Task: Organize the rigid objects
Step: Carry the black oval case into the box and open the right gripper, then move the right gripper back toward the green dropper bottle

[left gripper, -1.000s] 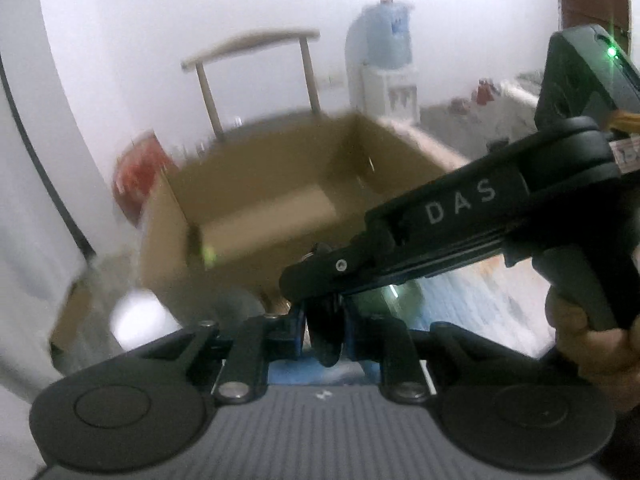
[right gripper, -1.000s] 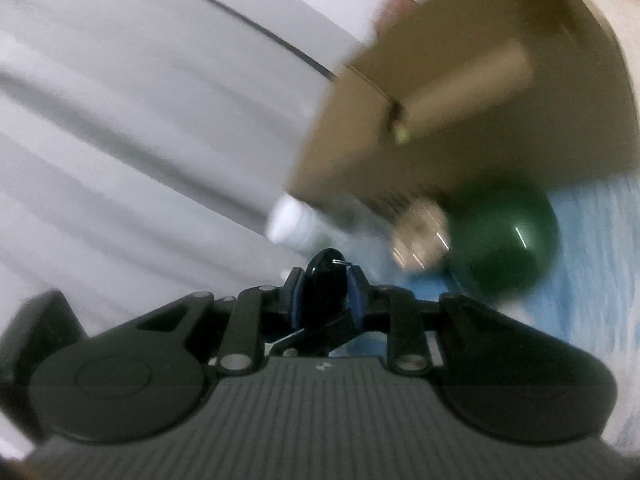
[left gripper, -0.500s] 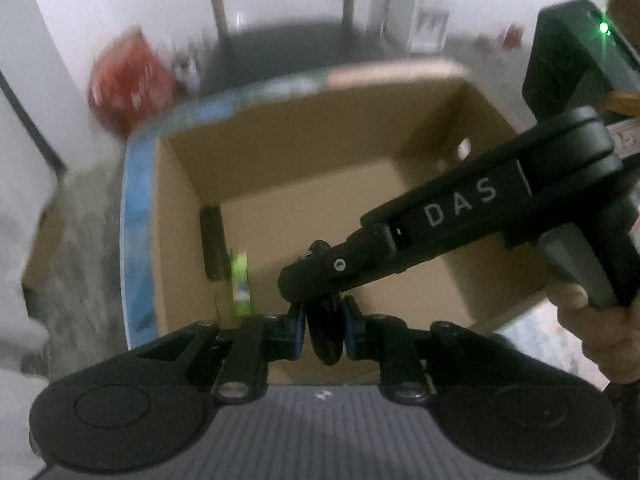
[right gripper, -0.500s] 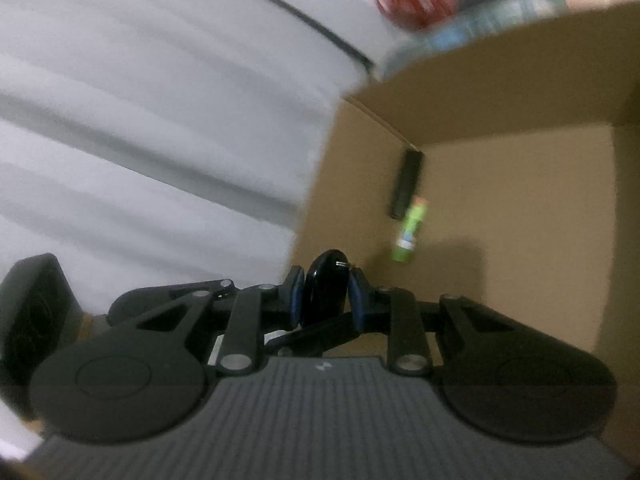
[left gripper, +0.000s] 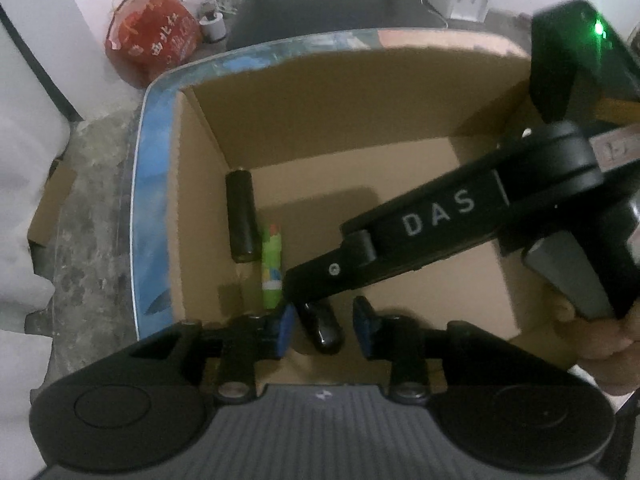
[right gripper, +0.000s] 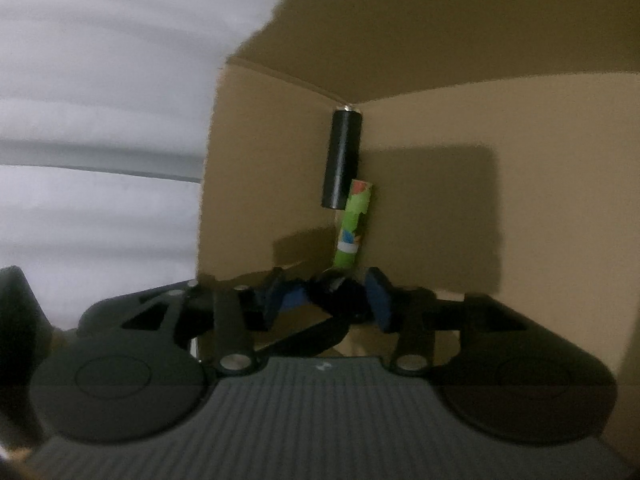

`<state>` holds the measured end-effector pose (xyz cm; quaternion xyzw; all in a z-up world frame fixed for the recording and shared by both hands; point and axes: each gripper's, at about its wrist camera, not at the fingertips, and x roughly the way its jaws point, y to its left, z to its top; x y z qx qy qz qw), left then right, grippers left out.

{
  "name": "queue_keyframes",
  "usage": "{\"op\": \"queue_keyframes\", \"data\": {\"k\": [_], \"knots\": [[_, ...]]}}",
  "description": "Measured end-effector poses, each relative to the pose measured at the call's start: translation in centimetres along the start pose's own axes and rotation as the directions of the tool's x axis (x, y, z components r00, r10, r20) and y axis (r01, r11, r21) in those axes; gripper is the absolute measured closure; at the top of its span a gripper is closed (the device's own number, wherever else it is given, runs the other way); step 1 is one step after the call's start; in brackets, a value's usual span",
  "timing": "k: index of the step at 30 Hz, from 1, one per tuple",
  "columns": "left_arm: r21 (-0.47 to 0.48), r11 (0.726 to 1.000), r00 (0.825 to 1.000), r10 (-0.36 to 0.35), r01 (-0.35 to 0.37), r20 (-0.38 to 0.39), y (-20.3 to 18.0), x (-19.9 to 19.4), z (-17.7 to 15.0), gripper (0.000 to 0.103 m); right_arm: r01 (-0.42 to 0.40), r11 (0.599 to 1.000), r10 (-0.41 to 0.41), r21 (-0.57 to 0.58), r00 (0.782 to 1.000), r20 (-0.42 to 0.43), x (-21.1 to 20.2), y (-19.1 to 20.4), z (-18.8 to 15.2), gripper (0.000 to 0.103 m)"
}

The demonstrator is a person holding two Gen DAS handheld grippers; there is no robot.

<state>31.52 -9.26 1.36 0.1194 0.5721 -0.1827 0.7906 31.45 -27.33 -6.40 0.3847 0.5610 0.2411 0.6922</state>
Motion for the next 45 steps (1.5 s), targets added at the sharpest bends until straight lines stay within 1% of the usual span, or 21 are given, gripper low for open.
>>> {"op": "queue_keyframes", "data": {"k": [4, 7, 11, 16, 18, 19, 20, 21, 23, 24, 25, 28, 29, 31, 34, 36, 38, 41, 42, 44, 45], "knots": [[-0.024, 0.999, 0.999, -0.025, 0.026, 0.045, 0.2, -2.1, -0.5, 0.061, -0.021, 1.000, 0.020, 0.002, 0.999, 0.034, -1.4, 0.4, -0.7, 0.056], [-0.038, 0.998, 0.993, -0.049, 0.054, 0.104, 0.1, -4.4, -1.4, 0.056, -0.050, 0.999, 0.051, -0.013, 0.996, 0.073, -3.6, 0.9, -1.7, 0.054], [-0.035, 0.997, 0.974, -0.065, 0.074, 0.217, -0.7, -8.8, -4.0, 0.052, -0.092, 0.994, 0.099, -0.055, 0.985, 0.138, -7.3, 1.7, -4.0, 0.053], [-0.033, 0.993, 0.920, -0.095, 0.116, 0.380, -1.7, -13.6, -8.8, 0.041, -0.123, 0.982, 0.154, -0.143, 0.960, 0.234, -12.3, 2.8, -8.6, 0.053], [-0.043, 0.990, 0.894, -0.104, 0.136, 0.435, -2.1, -14.8, -11.2, 0.034, -0.120, 0.974, 0.167, -0.190, 0.951, 0.259, -13.6, 3.2, -10.7, 0.052], [-0.047, 0.989, 0.882, -0.104, 0.141, 0.460, -2.3, -15.3, -12.3, 0.033, -0.117, 0.968, 0.176, -0.222, 0.947, 0.268, -14.1, 3.4, -11.9, 0.052], [-0.046, 0.989, 0.866, -0.097, 0.137, 0.491, -2.6, -15.5, -13.5, 0.028, -0.111, 0.961, 0.181, -0.252, 0.944, 0.276, -14.6, 3.7, -13.1, 0.052], [-0.040, 0.992, 0.854, -0.085, 0.123, 0.513, -3.0, -15.7, -14.6, 0.022, -0.103, 0.954, 0.184, -0.281, 0.942, 0.280, -14.8, 4.0, -14.0, 0.052], [-0.040, 0.997, 0.830, -0.028, 0.060, 0.558, -3.8, -15.3, -17.0, 0.018, -0.080, 0.934, 0.186, -0.347, 0.941, 0.282, -15.2, 4.6, -16.2, 0.052], [-0.036, 0.999, 0.822, 0.001, 0.024, 0.570, -4.2, -14.9, -18.1, 0.016, -0.070, 0.925, 0.184, -0.374, 0.943, 0.278, -15.1, 4.9, -17.1, 0.052], [-0.033, 0.999, 0.819, 0.031, -0.014, 0.573, -4.7, -14.4, -19.0, 0.015, -0.058, 0.915, 0.179, -0.400, 0.946, 0.272, -15.1, 5.2, -17.9, 0.051], [-0.042, 0.996, 0.828, 0.093, -0.084, 0.552, -5.9, -12.7, -21.0, 0.015, -0.024, 0.882, 0.161, -0.470, 0.954, 0.253, -13.9, 6.3, -19.9, 0.051], [-0.047, 0.995, 0.837, 0.102, -0.091, 0.537, -6.1, -11.9, -21.4, 0.015, -0.009, 0.870, 0.149, -0.493, 0.958, 0.245, -13.4, 6.6, -20.4, 0.051], [-0.061, 0.994, 0.863, 0.108, -0.090, 0.494, -6.3, -9.9, -21.9, 0.015, 0.018, 0.839, 0.129, -0.544, 0.964, 0.232, -12.0, 7.5, -21.7, 0.051], [-0.096, 0.992, 0.882, 0.118, -0.082, 0.456, -5.9, -7.6, -22.6, 0.017, 0.046, 0.799, 0.101, -0.600, 0.973, 0.209, -9.2, 8.8, -23.1, 0.051], [-0.109, 0.991, 0.888, 0.120, -0.079, 0.444, -5.5, -6.4, -22.9, 0.026, 0.068, 0.769, 0.080, -0.636, 0.976, 0.201, -7.9, 9.7, -24.4, 0.051], [-0.106, 0.991, 0.888, 0.118, -0.079, 0.444, -5.0, -5.4, -23.3, 0.030, 0.100, 0.738, 0.050, -0.667, 0.978, 0.202, -6.4, 10.6, -25.0, 0.053], [-0.094, 0.991, 0.897, 0.129, -0.099, 0.423, -4.5, -4.1, -23.5, 0.036, 0.133, 0.703, 0.017, -0.699, 0.979, 0.203, -4.3, 11.4, -25.1, 0.059], [-0.092, 0.990, 0.899, 0.133, -0.104, 0.418, -4.4, -3.5, -23.5, 0.038, 0.142, 0.697, 0.004, -0.702, 0.979, 0.203, -3.7, 11.6, -25.2, 0.060], [-0.078, 0.991, 0.900, 0.134, -0.112, 0.415, -4.3, -2.8, -23.4, 0.039, 0.158, 0.692, -0.021, -0.705, 0.980, 0.199, -2.6, 11.8, -25.1, 0.066], [-0.071, 0.991, 0.898, 0.136, -0.117, 0.418, -4.2, -2.6, -23.4, 0.039, 0.164, 0.689, -0.030, -0.706, 0.980, 0.198, -2.0, 11.8, -25.0, 0.066]]}}
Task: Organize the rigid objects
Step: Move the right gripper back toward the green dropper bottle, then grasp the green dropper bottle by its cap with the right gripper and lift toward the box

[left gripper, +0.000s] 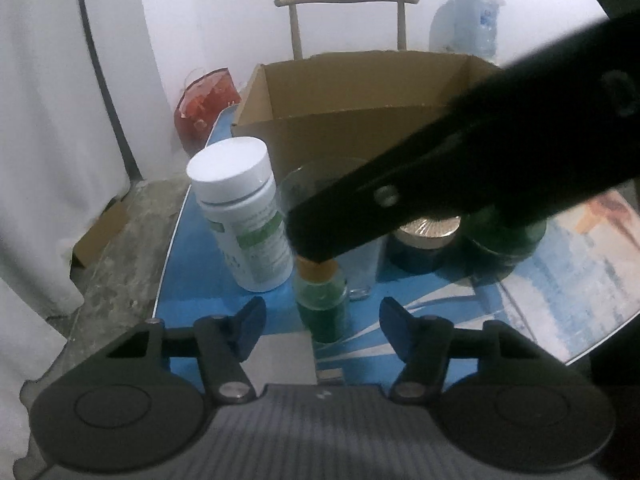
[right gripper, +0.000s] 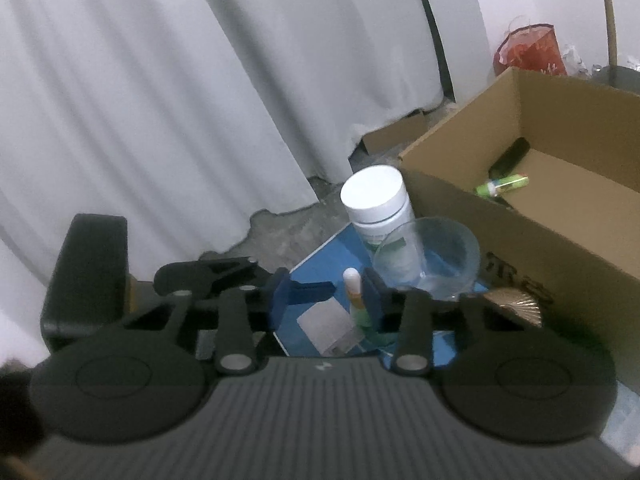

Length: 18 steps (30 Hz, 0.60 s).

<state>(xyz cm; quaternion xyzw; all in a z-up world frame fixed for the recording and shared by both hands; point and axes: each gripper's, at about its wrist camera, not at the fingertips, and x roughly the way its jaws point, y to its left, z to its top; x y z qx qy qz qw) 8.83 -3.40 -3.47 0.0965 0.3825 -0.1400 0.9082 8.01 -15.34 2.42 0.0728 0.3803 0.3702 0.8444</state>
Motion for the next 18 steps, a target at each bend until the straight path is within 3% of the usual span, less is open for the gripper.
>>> {"op": "queue_keyframes", "data": {"k": [7, 18], "knots": [[0.036, 0.999, 1.000, -0.015, 0.015, 0.002, 0.1, 1.2, -0.2, 0.052, 0.054, 0.997, -0.055, -0.046, 0.998, -0.018, 3.1, -0.1, 0.5, 0.077], [0.063, 0.998, 1.000, -0.001, 0.002, -0.016, -0.1, 2.5, -0.8, 0.067, 0.061, 0.996, -0.065, -0.064, 0.996, -0.058, 4.7, -0.9, 0.8, 0.088]]}}
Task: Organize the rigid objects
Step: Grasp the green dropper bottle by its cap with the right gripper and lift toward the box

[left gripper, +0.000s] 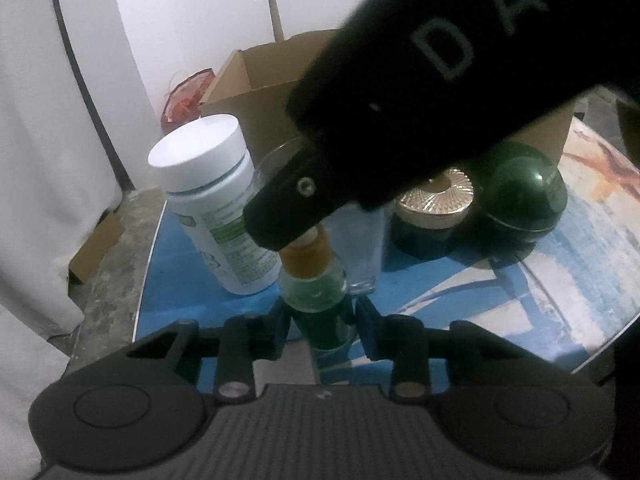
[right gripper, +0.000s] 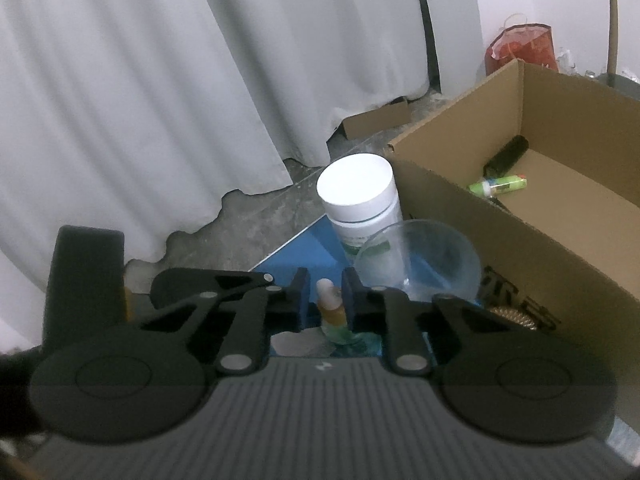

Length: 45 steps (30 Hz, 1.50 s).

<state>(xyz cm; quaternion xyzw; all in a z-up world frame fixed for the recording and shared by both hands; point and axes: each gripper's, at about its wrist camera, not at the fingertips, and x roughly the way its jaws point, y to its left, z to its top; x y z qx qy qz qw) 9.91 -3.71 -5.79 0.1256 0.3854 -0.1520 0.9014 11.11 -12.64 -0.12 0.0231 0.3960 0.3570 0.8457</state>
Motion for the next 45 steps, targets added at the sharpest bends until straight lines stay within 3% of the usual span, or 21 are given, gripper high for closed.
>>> {"op": "queue_keyframes", "data": {"k": [8, 16, 22, 27, 32, 36, 40, 45], "knots": [[-0.027, 1.000, 1.000, 0.007, -0.007, 0.013, 0.2, -1.5, 0.0, 0.068, -0.015, 1.000, 0.015, -0.008, 1.000, 0.001, -0.3, 0.2, -0.1, 0.091], [-0.004, 0.999, 0.995, 0.053, -0.053, 0.083, -0.1, -7.8, 1.8, 0.068, -0.077, 0.997, 0.078, -0.024, 0.994, 0.076, -4.4, 2.3, 0.8, 0.091], [0.058, 0.996, 0.988, 0.063, -0.071, 0.138, 0.1, -11.3, 6.7, 0.068, -0.109, 0.990, 0.124, -0.085, 0.974, 0.187, -9.2, 4.3, 3.0, 0.091], [0.123, 0.992, 0.989, -0.033, 0.015, 0.145, 0.4, -10.9, 12.1, 0.068, -0.092, 0.991, 0.115, -0.102, 0.960, 0.255, -12.1, 3.5, 6.5, 0.092], [0.139, 0.986, 0.989, -0.104, 0.089, 0.106, 1.3, -6.7, 18.2, 0.069, -0.033, 0.999, 0.038, -0.023, 0.962, 0.271, -12.8, -0.9, 10.8, 0.092], [0.090, 0.980, 0.983, -0.181, 0.178, 0.019, 1.8, -0.7, 22.5, 0.070, 0.022, 0.998, -0.034, 0.050, 0.967, 0.251, -11.6, -6.1, 13.6, 0.093], [0.071, 0.983, 0.983, -0.165, 0.171, -0.085, 1.9, 5.7, 24.7, 0.070, 0.019, 0.982, -0.055, 0.186, 0.981, 0.186, -8.8, -13.0, 15.3, 0.093], [0.038, 0.984, 0.966, -0.163, 0.174, -0.202, 2.0, 12.5, 26.0, 0.070, -0.002, 0.943, -0.036, 0.333, 0.994, 0.107, -4.0, -20.3, 15.4, 0.093]]}}
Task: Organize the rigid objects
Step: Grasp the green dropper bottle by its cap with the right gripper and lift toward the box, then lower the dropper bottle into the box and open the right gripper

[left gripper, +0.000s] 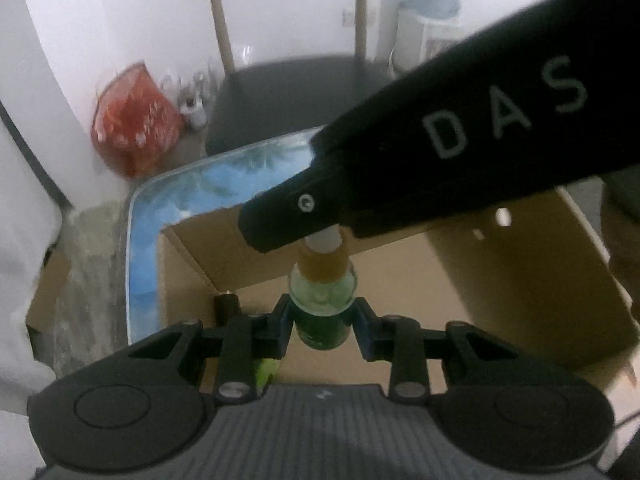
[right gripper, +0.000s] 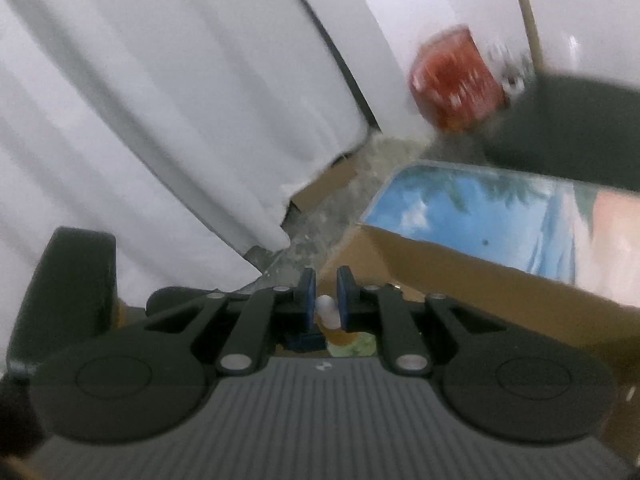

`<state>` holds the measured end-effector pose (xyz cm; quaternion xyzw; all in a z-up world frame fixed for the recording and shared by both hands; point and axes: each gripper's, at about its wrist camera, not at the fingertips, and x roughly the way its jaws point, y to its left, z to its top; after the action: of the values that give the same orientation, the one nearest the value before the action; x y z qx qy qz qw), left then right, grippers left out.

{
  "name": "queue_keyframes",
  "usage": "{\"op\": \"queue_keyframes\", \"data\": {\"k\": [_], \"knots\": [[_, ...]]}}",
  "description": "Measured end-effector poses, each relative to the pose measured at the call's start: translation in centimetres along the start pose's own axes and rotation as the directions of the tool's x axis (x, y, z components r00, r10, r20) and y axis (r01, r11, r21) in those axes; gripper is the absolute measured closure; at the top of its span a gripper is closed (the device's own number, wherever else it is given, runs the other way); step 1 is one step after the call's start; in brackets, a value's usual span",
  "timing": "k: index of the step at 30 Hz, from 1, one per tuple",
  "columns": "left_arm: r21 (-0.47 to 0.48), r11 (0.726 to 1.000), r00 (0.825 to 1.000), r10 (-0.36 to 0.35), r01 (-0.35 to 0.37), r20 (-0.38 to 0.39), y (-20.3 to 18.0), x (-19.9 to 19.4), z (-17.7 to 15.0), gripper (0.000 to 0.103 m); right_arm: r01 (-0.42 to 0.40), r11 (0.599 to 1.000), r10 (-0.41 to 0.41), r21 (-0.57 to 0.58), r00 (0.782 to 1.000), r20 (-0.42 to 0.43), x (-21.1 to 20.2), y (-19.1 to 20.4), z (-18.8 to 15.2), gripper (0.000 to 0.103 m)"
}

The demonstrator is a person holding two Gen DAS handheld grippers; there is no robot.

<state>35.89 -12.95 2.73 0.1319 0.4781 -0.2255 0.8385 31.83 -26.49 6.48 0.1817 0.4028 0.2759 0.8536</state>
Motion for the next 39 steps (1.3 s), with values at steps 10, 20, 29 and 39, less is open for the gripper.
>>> {"op": "queue_keyframes", "data": {"k": [10, 20, 29, 39], "knots": [[-0.037, 0.999, 0.995, 0.003, -0.006, -0.097, 2.6, 4.7, 1.1, 0.070, -0.042, 0.987, 0.054, 0.154, 0.996, -0.075, 6.4, -6.5, 0.8, 0.093], [-0.017, 1.000, 0.998, 0.018, -0.020, -0.067, 2.7, 3.1, 0.9, 0.056, -0.046, 0.986, 0.061, 0.159, 0.994, -0.088, 8.1, -6.3, 0.5, 0.090], [-0.060, 0.998, 0.999, -0.003, 0.005, 0.039, 1.5, -4.4, -0.7, 0.023, -0.068, 0.991, 0.065, 0.116, 0.997, 0.033, 1.5, -3.5, 0.1, 0.088], [-0.141, 0.986, 0.939, -0.036, 0.090, 0.342, -0.5, -20.1, -10.5, 0.013, -0.141, 0.990, 0.135, 0.006, 0.958, 0.253, -13.7, 3.3, -8.7, 0.071]]}}
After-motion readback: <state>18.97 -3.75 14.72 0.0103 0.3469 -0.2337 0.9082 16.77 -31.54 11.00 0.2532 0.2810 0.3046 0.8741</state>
